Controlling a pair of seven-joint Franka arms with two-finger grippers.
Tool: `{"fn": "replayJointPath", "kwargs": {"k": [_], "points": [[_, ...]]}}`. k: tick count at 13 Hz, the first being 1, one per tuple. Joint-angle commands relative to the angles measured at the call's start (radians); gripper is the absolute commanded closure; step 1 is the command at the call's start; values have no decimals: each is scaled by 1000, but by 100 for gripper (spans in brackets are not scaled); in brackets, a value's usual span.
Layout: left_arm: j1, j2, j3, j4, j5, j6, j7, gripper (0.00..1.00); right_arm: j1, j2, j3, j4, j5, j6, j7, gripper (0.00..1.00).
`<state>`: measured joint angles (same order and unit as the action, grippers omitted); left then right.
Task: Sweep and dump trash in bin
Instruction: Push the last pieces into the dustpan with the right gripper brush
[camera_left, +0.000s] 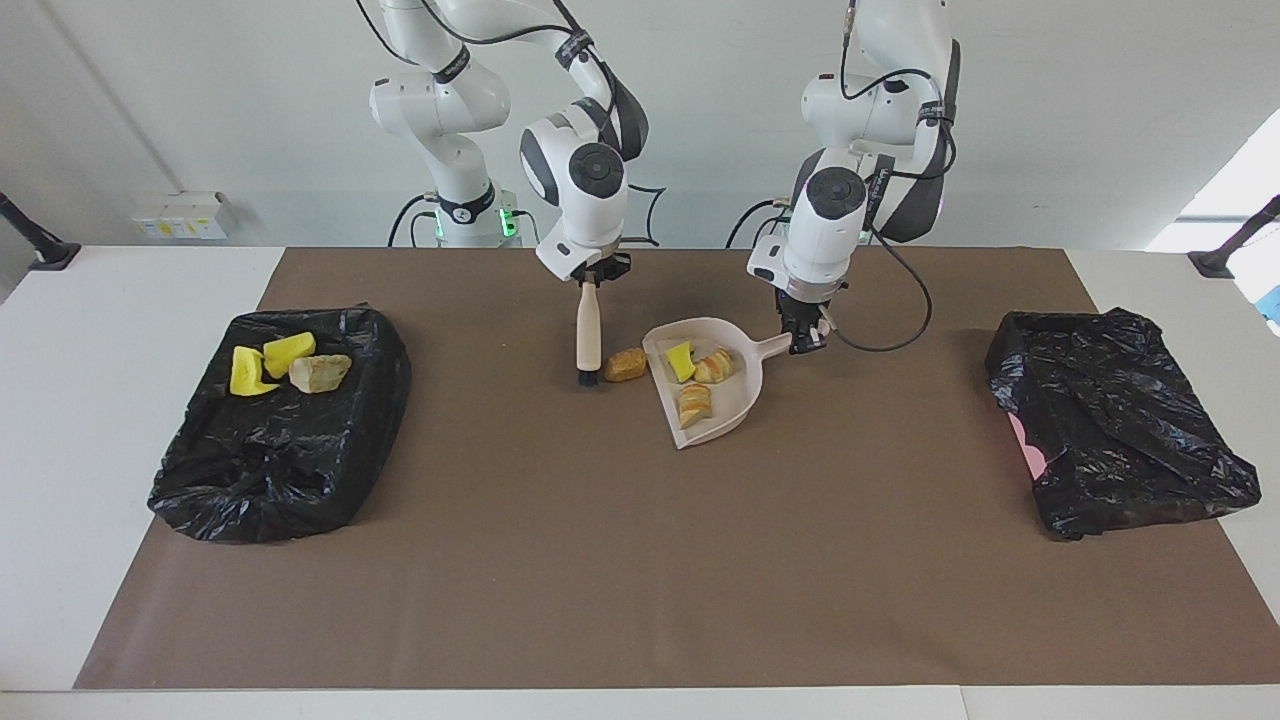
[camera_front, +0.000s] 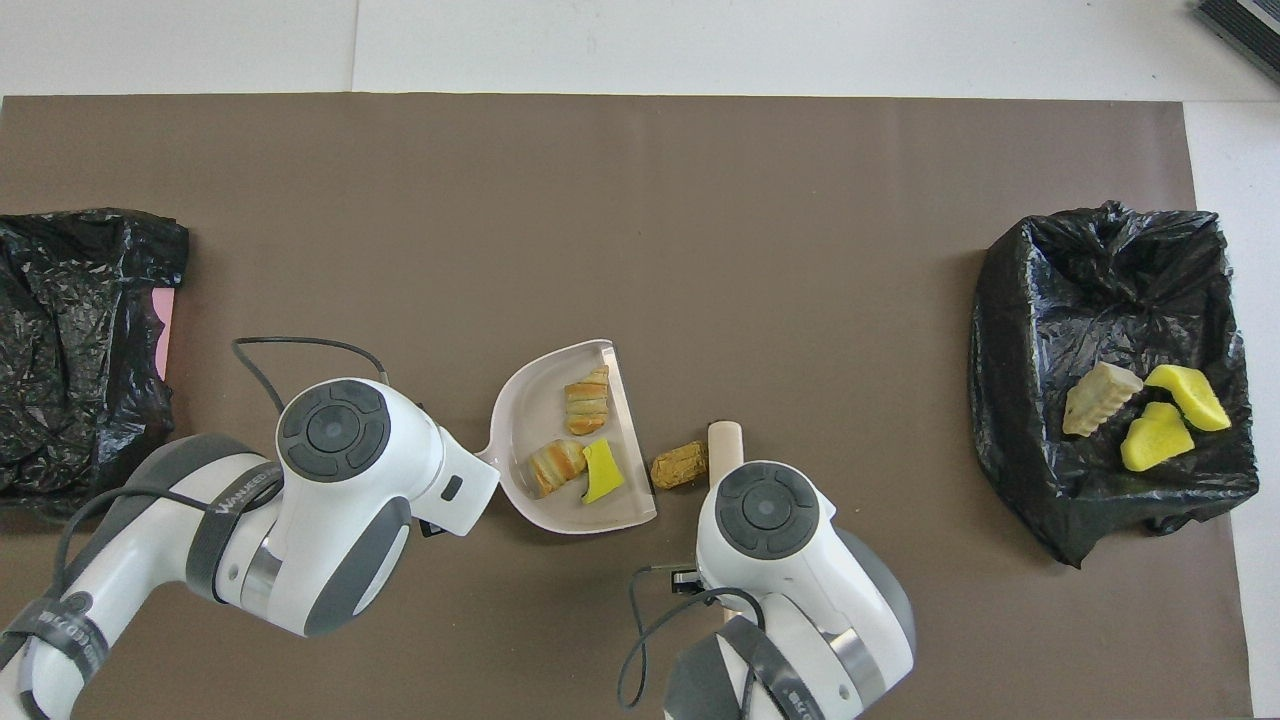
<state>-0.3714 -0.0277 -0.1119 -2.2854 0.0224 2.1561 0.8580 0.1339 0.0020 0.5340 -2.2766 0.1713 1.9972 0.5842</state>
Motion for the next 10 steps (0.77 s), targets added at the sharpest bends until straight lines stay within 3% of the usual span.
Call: {"fn": "replayJointPath", "kwargs": {"k": [1,5,8,10], "points": [[-7,-31,8,-29,4,-1,-11,100,53,105,7,54,86,107,49,100],[-3,-31,8,-29,2,-4,-49,100,56,177,9,167,139,100,49,100],[0,-29,8,-28,2,-12,-184,100,56,171,8,178,139,71,54,100],[11,-28,8,-22,-4,-12,-311,100,40,104,-2,189,120,-67,48,100]]}}
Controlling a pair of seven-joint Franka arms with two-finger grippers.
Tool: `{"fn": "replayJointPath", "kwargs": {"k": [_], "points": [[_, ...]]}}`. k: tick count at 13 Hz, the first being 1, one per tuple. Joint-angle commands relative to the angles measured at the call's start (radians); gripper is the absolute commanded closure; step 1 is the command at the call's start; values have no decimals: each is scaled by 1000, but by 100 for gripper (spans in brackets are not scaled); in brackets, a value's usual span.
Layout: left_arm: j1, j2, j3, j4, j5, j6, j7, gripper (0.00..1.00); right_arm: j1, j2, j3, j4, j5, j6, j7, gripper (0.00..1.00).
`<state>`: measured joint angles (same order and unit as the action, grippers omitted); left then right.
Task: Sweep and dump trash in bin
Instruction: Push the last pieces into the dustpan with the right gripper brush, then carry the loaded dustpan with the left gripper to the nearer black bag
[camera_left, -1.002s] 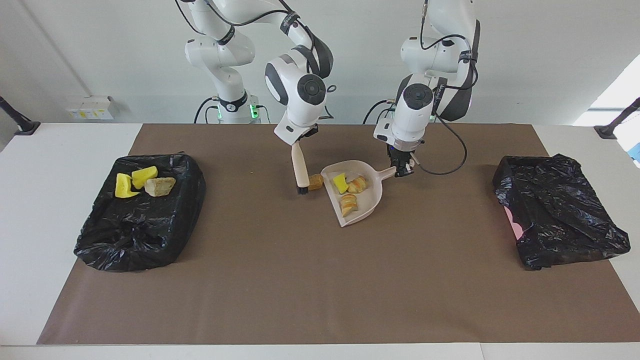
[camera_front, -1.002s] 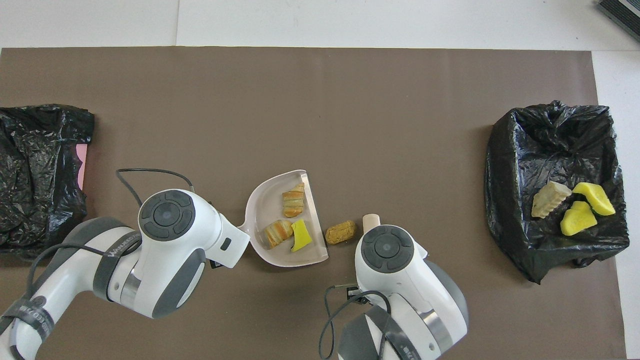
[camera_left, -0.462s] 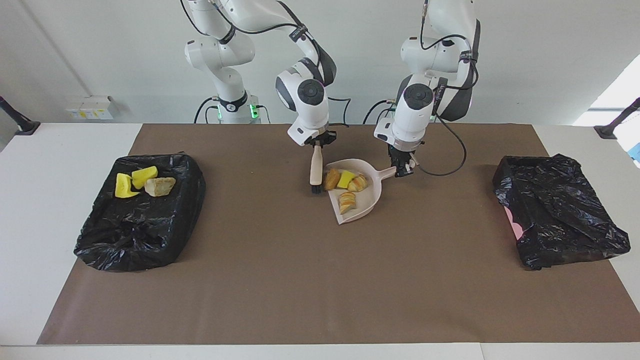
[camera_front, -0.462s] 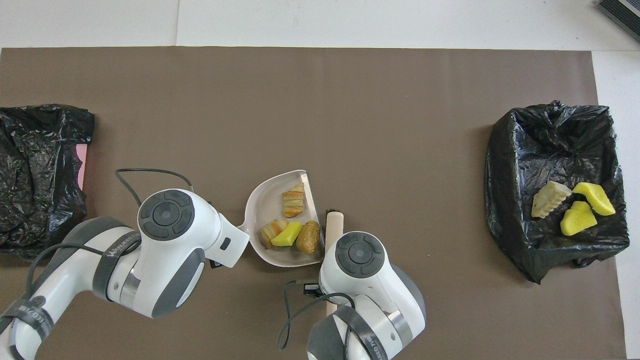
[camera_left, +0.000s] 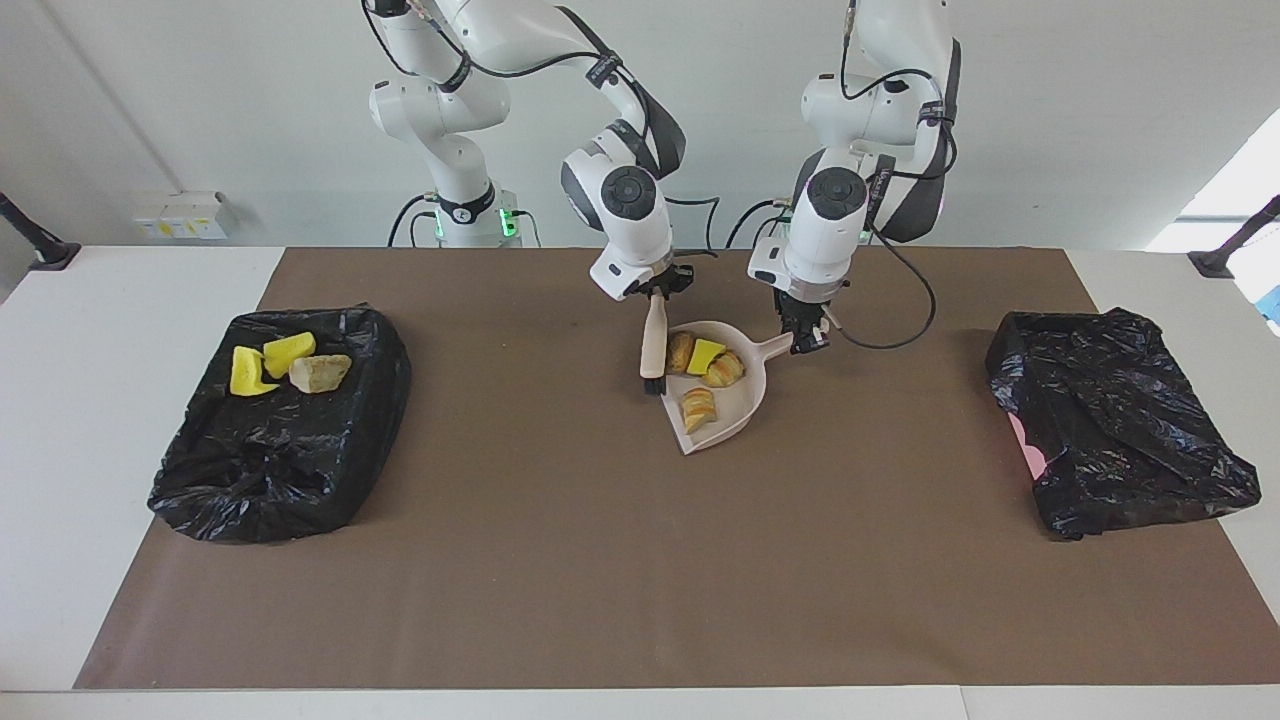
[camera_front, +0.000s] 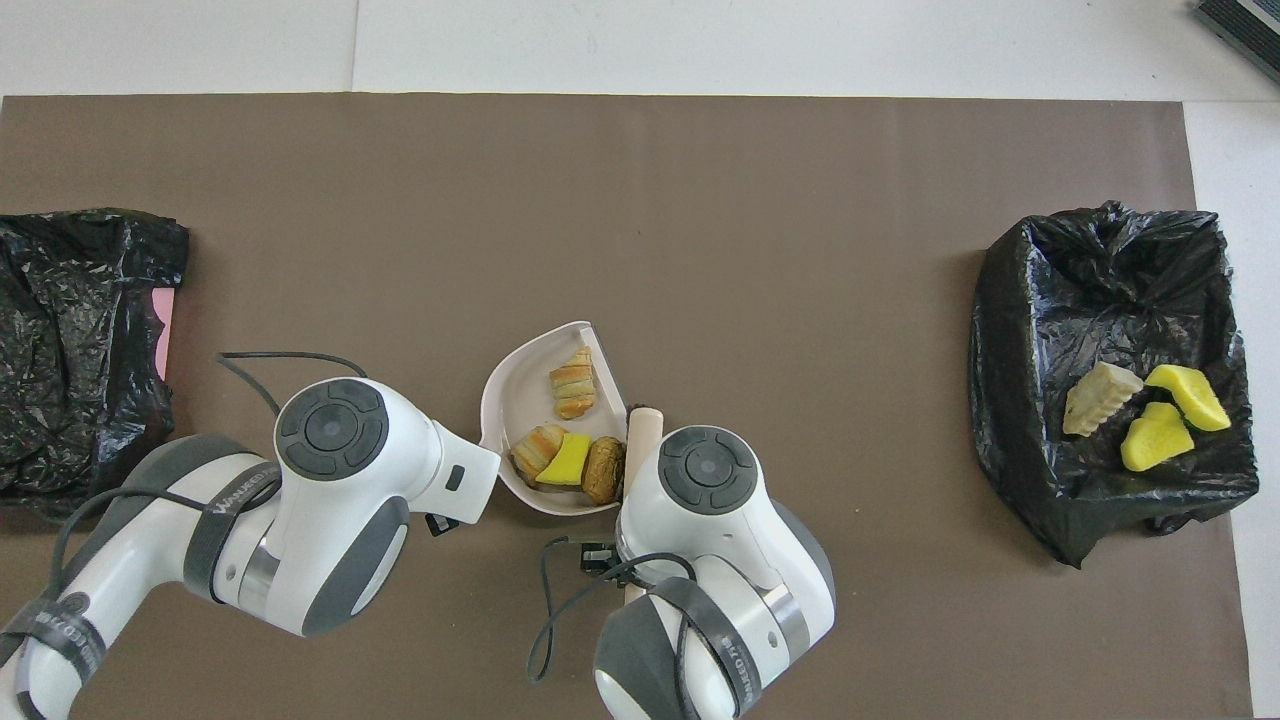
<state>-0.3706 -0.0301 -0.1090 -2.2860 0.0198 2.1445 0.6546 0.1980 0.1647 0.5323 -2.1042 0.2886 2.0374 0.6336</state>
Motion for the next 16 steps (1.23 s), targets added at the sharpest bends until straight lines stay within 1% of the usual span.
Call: {"fn": "replayJointPath", "kwargs": {"k": [1,2,3,4,6,8,9,11,13,14,16], "points": [[15,-22,6,-20,-3,0,-145,100,-47,-94,-5,16,-9,-167,-12,100],[18,-21,6,-17,-3,0,-179,100,-75,-121,-3,18,-31,-210,-18,100],[19,-21,8,-16,-4,0,-217,100,-75,-128,-3,33,-55,-244,-22,100],[42,-18,6,-12,-12,1,-263,100,-68,-134,2,30,-109,-264,-23,100],[68,-27,9,12,-37,0,-335,100,-63,-140,5,6,-114,-253,-17,100],[110,-31,12,66,-38,0,-395,100,-4,-113,5,-5,-115,-224,1,100],[140,-36,14,103,-38,-21,-423,100,24,-91,6,-7,-118,-207,20,100],[200,-41,14,181,-38,-110,-426,100,69,-44,6,-8,-124,-168,24,100],[254,-41,15,226,-38,-130,-429,100,129,1,6,-8,-126,-100,78,100],[289,-41,15,247,-38,-138,-425,100,141,18,6,-8,-129,-97,99,100],[364,-42,15,284,-38,-175,-412,100,146,13,6,-32,-129,-101,100,100]]}}
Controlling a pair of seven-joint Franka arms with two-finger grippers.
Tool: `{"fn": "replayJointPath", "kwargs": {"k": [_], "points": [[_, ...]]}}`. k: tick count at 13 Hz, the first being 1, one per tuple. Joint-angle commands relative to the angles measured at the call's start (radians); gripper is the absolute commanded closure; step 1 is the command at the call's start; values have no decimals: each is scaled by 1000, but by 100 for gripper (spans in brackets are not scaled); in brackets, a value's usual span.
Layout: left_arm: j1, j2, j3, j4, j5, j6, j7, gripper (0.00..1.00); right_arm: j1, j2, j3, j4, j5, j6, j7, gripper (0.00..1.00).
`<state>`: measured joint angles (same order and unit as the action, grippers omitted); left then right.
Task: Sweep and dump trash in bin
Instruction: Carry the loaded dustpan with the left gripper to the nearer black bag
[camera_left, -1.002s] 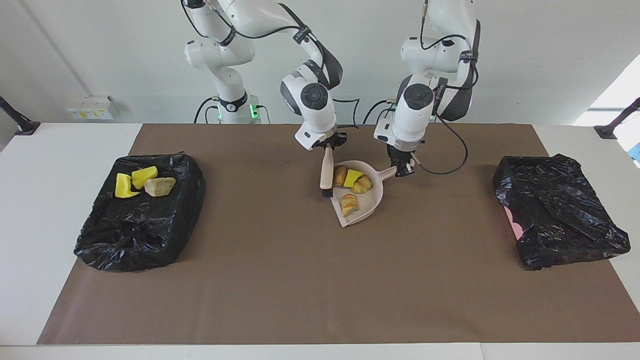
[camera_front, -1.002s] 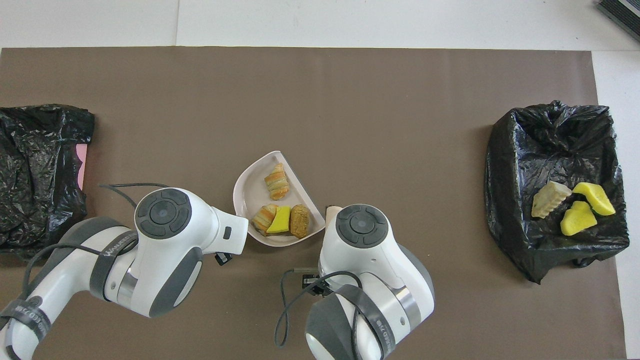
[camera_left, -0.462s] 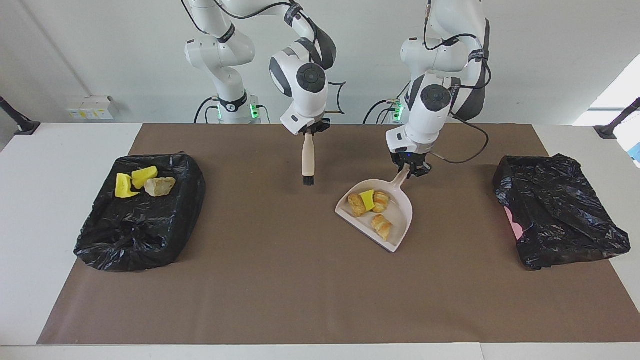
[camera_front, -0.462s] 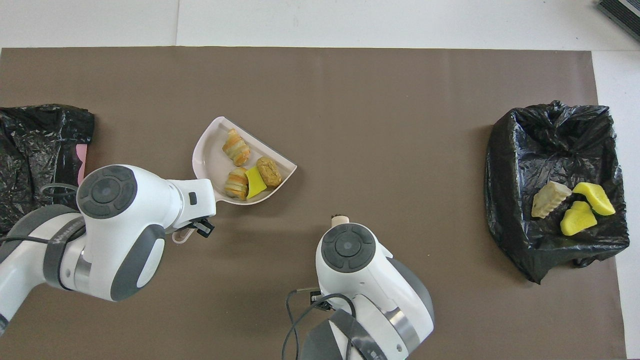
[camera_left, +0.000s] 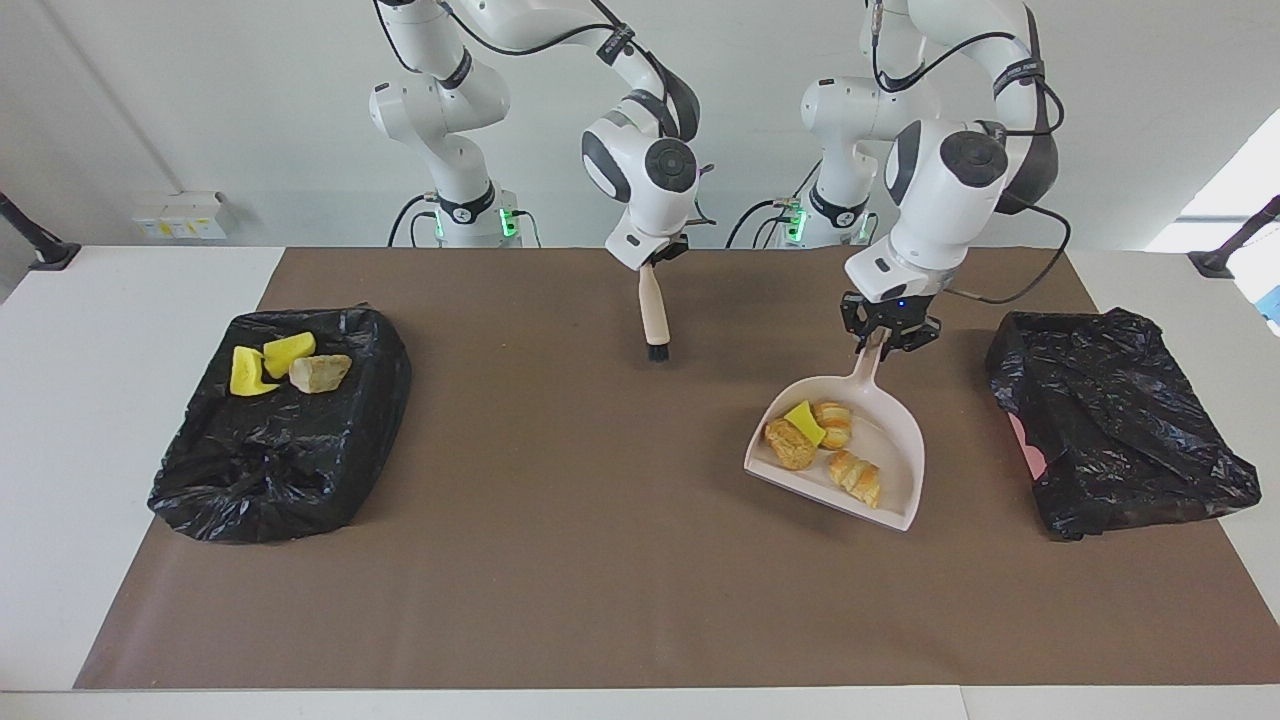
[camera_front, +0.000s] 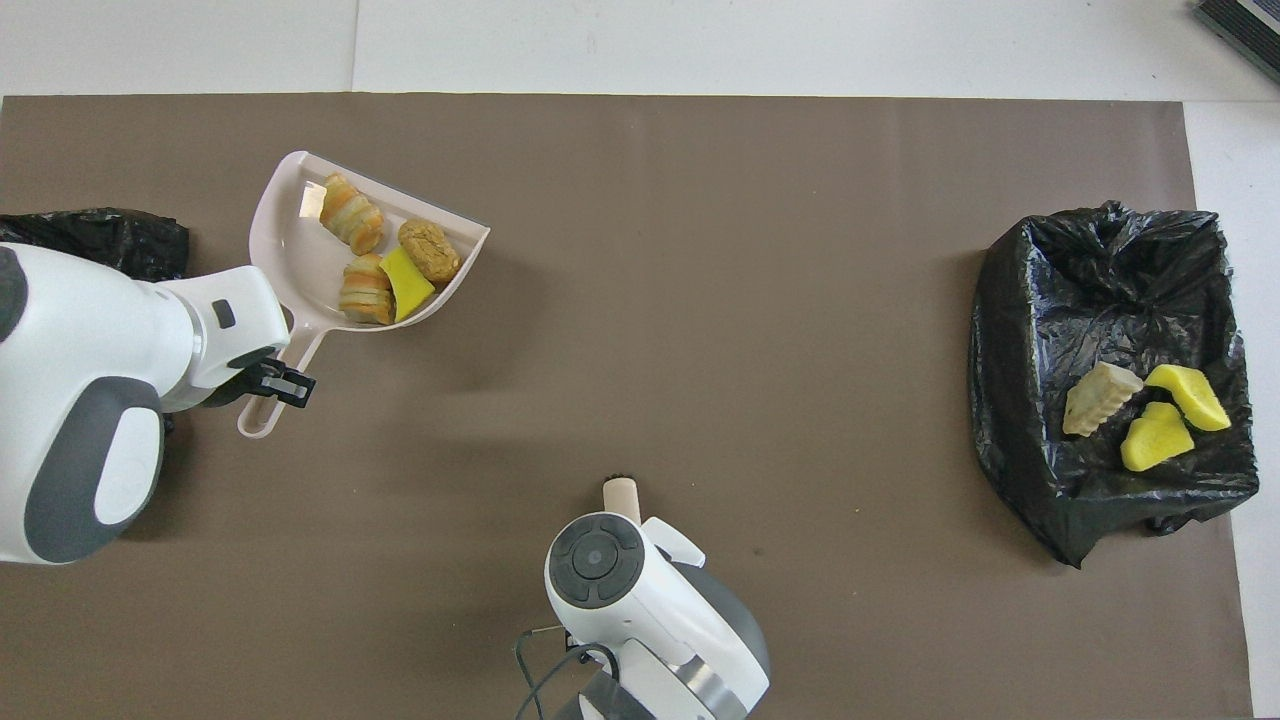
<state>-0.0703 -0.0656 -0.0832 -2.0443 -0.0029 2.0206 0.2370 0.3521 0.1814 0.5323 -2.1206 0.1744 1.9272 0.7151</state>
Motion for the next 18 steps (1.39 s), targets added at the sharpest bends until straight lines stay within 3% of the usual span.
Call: {"fn": "replayJointPath", "kwargs": {"k": [1,2,3,4,7,11,12,15,18], "points": [[104,-5,-10,65,-16,-86,10,100,-8,-6,6,-19,-15,7,20,100],[145,0,-10,81,-16,-112,39,100,-8,-5,6,-19,-15,9,23,97],[188,0,-9,88,-16,-118,117,100,-8,-5,6,-19,-15,6,24,65],[242,0,-9,99,-14,-129,204,100,-8,-6,6,-15,-19,-5,18,1],[406,13,-9,148,-16,-157,468,100,-10,-10,3,23,-32,-23,17,0],[582,20,13,151,3,-79,816,100,-56,-17,-8,129,-38,-131,15,0],[605,52,29,174,26,-47,887,100,-85,-45,-6,134,-39,-148,11,0],[615,144,54,292,202,16,956,100,-191,-131,-6,160,-39,-236,-9,0],[615,193,56,377,377,26,1097,100,-301,-138,-8,272,-39,-353,-104,0]]}}
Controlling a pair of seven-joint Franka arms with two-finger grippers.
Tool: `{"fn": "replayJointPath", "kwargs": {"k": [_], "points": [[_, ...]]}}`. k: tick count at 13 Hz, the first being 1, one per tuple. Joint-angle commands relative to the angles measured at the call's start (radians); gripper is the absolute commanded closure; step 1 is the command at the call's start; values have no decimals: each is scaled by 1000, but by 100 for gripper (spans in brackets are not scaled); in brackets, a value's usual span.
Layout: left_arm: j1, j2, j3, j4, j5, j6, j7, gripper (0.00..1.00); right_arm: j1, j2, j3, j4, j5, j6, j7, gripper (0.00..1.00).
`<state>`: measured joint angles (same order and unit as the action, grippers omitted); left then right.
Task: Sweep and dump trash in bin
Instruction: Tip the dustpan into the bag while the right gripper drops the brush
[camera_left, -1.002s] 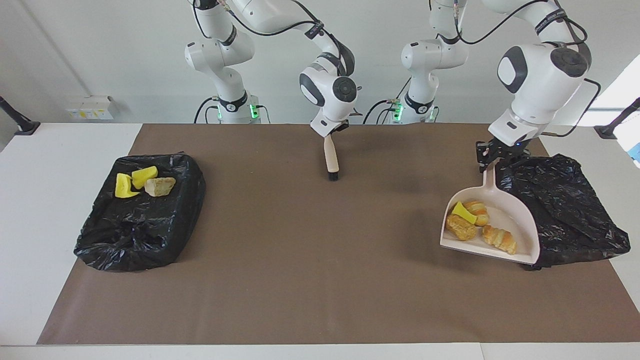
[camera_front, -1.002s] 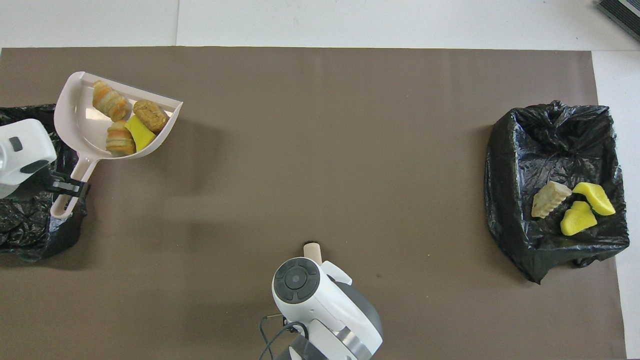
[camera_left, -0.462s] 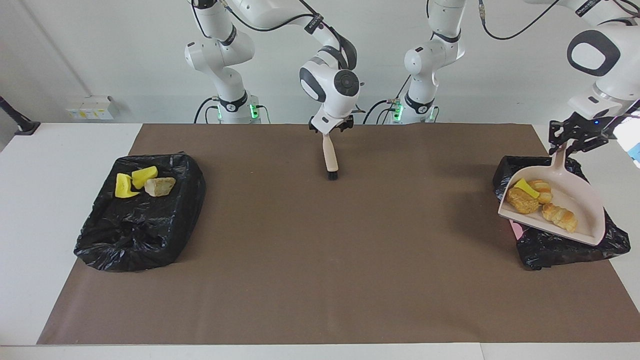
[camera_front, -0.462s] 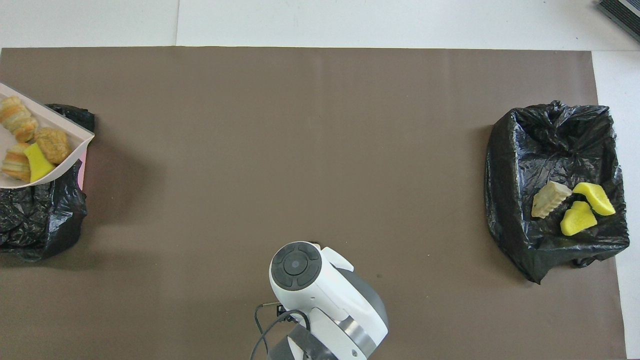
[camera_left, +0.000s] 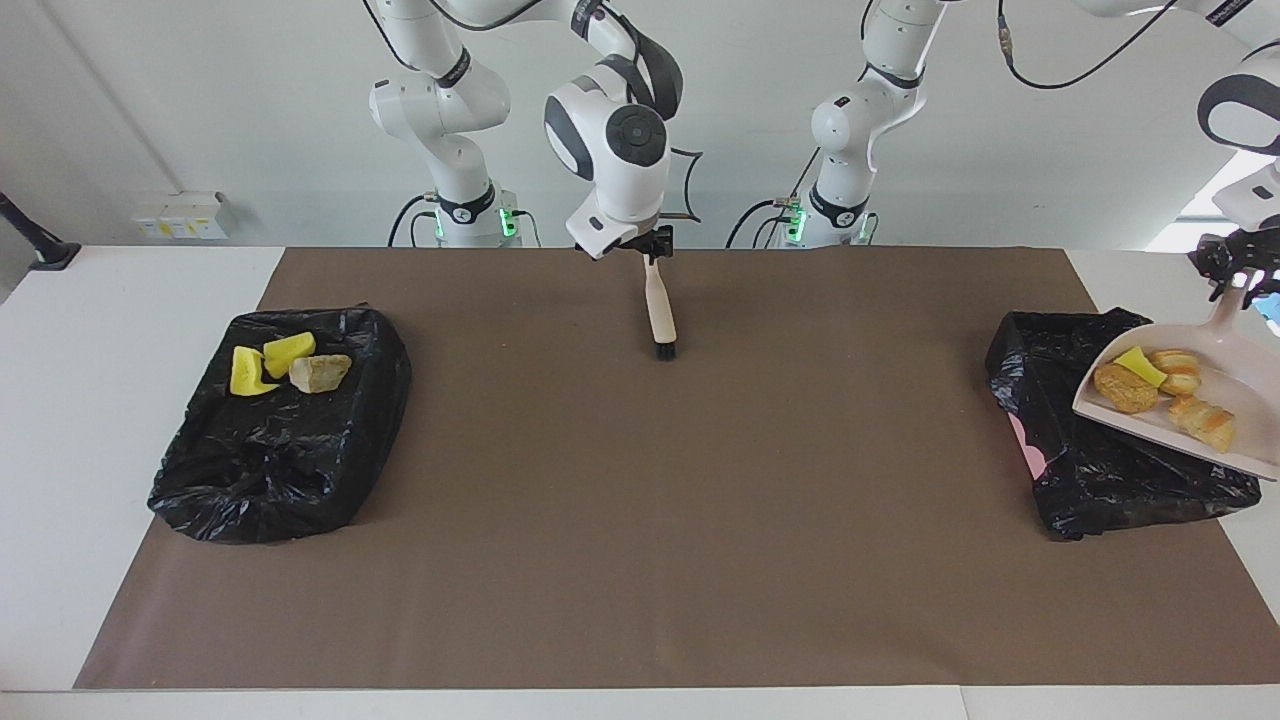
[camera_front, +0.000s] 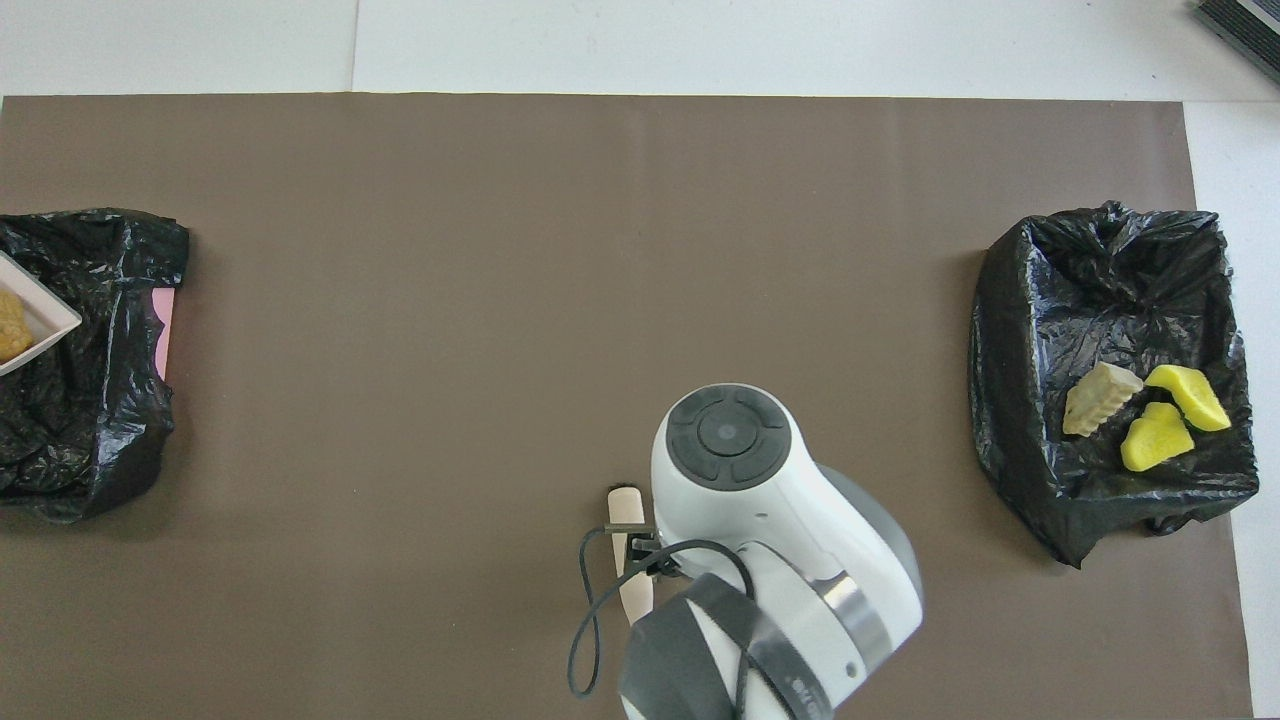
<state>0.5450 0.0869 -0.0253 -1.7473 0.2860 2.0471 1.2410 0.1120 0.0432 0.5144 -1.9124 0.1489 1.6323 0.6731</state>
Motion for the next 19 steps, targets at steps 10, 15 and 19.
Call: {"fn": "replayJointPath", "kwargs": {"k": [10,15,19], "points": [[-152,25,-13,132,591,-205,115,100,-264,-39,-57,269,-147,-103,-187,0],[-233,37,-16,183,719,-214,187,100,-268,-39,-142,297,-147,-126,-323,0],[-280,30,-22,221,470,-206,177,100,-268,-39,-200,299,-167,-127,-426,0]]}}
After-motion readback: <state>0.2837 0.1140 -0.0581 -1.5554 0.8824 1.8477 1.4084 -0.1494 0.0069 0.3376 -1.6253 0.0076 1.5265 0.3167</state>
